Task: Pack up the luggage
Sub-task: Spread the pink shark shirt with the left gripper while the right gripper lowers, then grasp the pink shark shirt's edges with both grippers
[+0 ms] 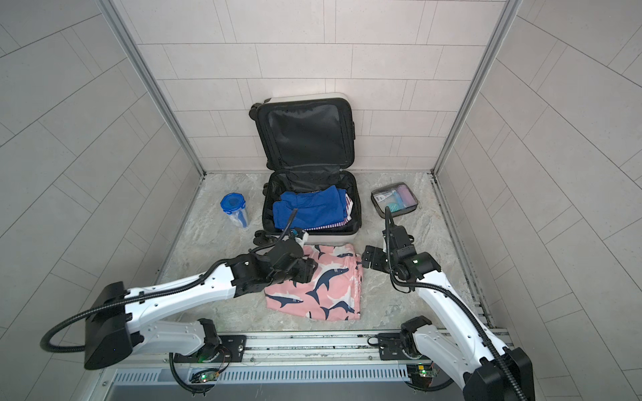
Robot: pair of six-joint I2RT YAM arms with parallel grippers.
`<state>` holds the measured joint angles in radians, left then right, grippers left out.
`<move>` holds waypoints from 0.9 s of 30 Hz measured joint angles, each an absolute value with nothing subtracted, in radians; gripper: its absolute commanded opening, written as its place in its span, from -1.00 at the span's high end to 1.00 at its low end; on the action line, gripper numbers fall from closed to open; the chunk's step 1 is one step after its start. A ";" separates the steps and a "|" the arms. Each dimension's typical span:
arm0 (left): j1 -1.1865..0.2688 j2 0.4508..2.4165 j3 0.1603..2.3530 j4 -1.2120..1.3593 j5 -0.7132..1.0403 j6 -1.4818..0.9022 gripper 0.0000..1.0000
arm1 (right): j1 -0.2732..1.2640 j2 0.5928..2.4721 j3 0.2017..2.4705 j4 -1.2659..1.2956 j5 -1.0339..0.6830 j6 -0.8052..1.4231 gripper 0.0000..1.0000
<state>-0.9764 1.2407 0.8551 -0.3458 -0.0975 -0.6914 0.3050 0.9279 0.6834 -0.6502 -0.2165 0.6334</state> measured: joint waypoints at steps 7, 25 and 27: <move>-0.780 1.149 0.699 -0.344 -0.046 -0.713 -0.53 | 0.380 0.955 0.622 -0.583 -0.240 0.676 -0.97; -0.630 1.171 0.498 -0.258 0.071 -0.763 -0.62 | 0.519 1.101 0.548 -0.409 -0.247 0.763 -0.97; -0.628 1.204 0.498 -0.235 0.084 -0.763 -0.62 | 0.527 1.113 0.547 -0.397 -0.244 0.768 -0.95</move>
